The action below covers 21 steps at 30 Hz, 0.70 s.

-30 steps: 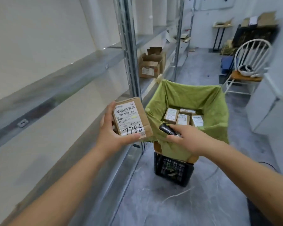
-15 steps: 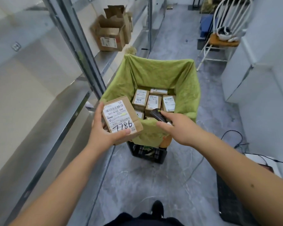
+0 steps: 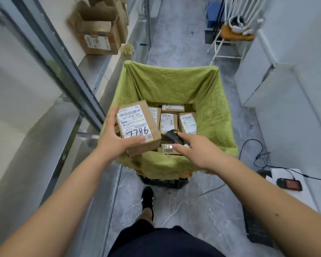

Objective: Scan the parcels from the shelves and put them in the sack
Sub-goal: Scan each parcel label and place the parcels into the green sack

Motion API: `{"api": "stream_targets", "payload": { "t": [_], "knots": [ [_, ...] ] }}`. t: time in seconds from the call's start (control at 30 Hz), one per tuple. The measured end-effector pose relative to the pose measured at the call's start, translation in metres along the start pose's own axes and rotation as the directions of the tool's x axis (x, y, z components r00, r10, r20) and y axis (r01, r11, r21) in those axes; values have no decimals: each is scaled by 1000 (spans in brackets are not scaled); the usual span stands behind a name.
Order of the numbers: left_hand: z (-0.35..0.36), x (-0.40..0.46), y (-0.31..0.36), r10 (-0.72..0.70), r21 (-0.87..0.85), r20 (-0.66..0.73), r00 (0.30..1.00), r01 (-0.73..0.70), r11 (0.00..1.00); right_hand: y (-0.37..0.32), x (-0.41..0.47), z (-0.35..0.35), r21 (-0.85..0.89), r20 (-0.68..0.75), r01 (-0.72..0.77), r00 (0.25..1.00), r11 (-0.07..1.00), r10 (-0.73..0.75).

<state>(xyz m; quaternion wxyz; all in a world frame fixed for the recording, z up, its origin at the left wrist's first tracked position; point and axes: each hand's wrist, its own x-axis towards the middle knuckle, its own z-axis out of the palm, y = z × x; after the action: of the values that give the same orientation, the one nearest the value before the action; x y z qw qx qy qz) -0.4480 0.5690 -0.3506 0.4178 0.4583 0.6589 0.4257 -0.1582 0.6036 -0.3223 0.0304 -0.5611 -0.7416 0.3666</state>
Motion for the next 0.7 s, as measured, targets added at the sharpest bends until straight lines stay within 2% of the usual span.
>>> {"api": "stream_targets", "payload": {
  "t": [0.2, 0.4, 0.5, 0.7],
  "knots": [
    [5, 95, -29, -62, -4, 207, 976, 64, 998, -20, 62, 14, 60, -42, -171, 984, 983, 174],
    [16, 147, -49, -144, 31, 337, 930, 142, 989, -15, 89, 24, 116, -38, -296, 953, 948, 302],
    [22, 164, -61, -211, 95, 396, 893, 189, 977, -12, 100, 24, 140, -34, -342, 936, 929, 350],
    [45, 188, -90, -399, 333, 453, 797, 264, 905, 1, 113, 29, 159, 8, -383, 922, 910, 387]
  ]
}}
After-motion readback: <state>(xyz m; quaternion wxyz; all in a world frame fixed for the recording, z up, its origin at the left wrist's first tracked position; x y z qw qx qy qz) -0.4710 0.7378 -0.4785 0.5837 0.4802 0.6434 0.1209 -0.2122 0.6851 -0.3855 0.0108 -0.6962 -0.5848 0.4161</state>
